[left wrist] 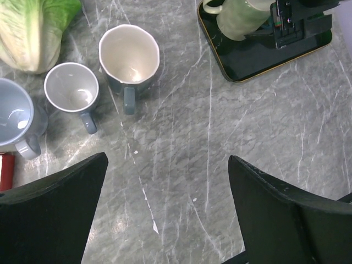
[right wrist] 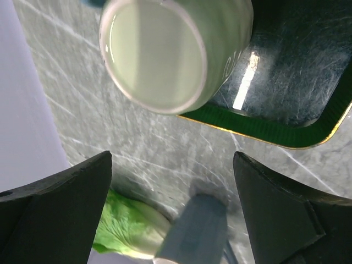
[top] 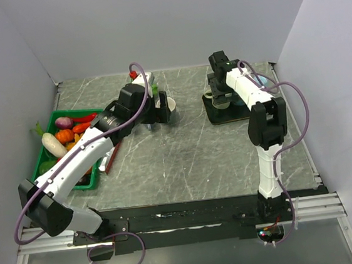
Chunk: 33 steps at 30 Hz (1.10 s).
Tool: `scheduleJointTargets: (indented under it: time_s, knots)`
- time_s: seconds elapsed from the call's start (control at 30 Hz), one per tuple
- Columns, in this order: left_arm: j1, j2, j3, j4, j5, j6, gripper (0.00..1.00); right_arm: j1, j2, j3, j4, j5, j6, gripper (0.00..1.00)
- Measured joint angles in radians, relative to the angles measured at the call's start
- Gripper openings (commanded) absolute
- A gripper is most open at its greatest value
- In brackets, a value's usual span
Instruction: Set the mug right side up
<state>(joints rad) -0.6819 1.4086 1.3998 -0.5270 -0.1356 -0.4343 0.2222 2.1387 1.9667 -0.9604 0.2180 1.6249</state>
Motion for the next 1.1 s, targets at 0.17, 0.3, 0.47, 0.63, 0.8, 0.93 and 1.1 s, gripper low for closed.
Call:
scheduleJointTargets:
  time_s: [0.17,0.3,0.47,0.63,0.8,0.93,1.1]
  knots:
    - [0.021,-0.004,-0.007,-0.001,0.010,-0.003,0.96,0.001,0.038,0.056,-0.036,0.034,0.065,0.88]
    - [0.036,-0.004,-0.007,-0.001,0.019,-0.005,0.96,0.002,0.079,0.105,-0.058,0.060,0.101,0.82]
    - [0.056,-0.004,-0.007,-0.001,0.034,-0.005,0.96,0.003,0.145,0.219,-0.124,0.093,0.131,0.76]
    - [0.076,-0.004,-0.008,-0.001,0.044,-0.005,0.96,0.000,0.151,0.225,-0.176,0.105,0.156,0.76]
    - [0.098,-0.004,-0.022,0.000,0.059,-0.005,0.96,-0.006,0.151,0.198,-0.198,0.103,0.168,0.77]
    - [0.111,-0.005,-0.027,0.000,0.069,-0.005,0.96,-0.007,0.133,0.156,-0.164,0.100,0.178,0.76]
    - [0.122,-0.006,-0.041,0.006,0.086,-0.005,0.96,-0.007,0.098,0.091,-0.120,0.108,0.180,0.76]
